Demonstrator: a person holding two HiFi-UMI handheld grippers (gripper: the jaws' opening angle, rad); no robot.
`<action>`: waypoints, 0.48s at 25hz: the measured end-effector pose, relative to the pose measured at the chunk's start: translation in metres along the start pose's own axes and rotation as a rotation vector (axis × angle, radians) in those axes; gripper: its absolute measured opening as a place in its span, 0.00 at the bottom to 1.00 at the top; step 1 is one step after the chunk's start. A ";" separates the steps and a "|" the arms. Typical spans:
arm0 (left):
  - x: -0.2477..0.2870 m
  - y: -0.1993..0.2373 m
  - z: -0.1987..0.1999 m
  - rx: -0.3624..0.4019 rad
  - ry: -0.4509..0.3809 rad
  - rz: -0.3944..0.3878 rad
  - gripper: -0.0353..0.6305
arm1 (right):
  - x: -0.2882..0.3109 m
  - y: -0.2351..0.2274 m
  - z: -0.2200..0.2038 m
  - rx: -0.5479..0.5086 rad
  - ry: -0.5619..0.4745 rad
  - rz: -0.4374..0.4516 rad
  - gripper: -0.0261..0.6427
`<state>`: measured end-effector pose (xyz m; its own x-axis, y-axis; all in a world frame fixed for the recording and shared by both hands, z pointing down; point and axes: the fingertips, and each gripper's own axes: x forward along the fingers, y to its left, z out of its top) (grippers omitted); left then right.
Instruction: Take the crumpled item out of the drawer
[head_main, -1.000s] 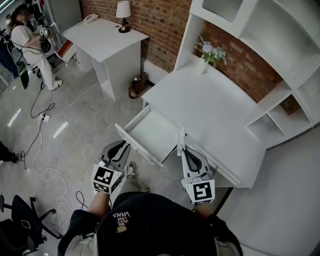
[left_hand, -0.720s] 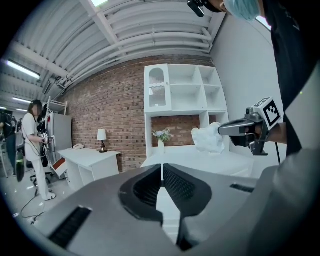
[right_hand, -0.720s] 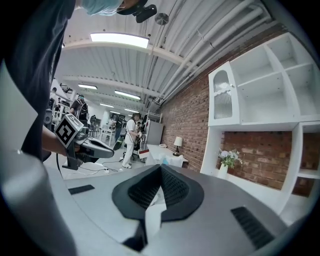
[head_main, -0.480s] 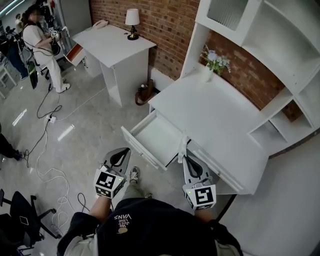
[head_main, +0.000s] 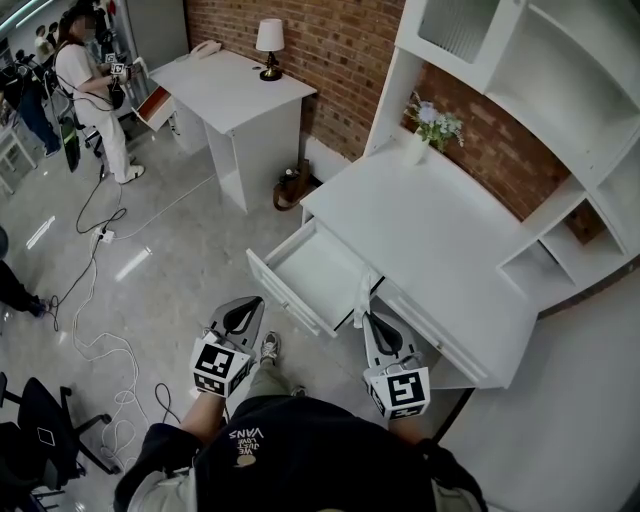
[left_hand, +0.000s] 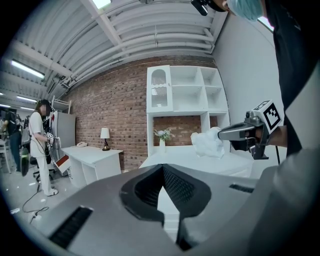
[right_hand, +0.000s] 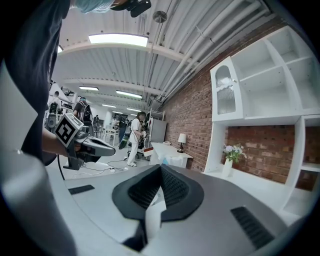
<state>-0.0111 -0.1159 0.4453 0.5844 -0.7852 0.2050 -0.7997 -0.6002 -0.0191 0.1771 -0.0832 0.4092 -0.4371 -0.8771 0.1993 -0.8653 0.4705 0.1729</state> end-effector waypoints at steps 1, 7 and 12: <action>-0.001 0.000 0.000 0.001 -0.001 0.000 0.06 | 0.000 0.001 0.000 0.000 0.000 0.000 0.04; -0.004 -0.003 0.000 -0.005 -0.002 -0.004 0.06 | -0.002 0.003 0.002 -0.004 0.000 0.002 0.04; -0.002 -0.004 -0.001 -0.002 -0.002 -0.005 0.06 | 0.000 0.003 0.001 -0.003 -0.001 0.006 0.04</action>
<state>-0.0092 -0.1118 0.4455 0.5891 -0.7822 0.2030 -0.7966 -0.6042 -0.0165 0.1744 -0.0822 0.4088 -0.4426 -0.8743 0.1992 -0.8620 0.4760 0.1743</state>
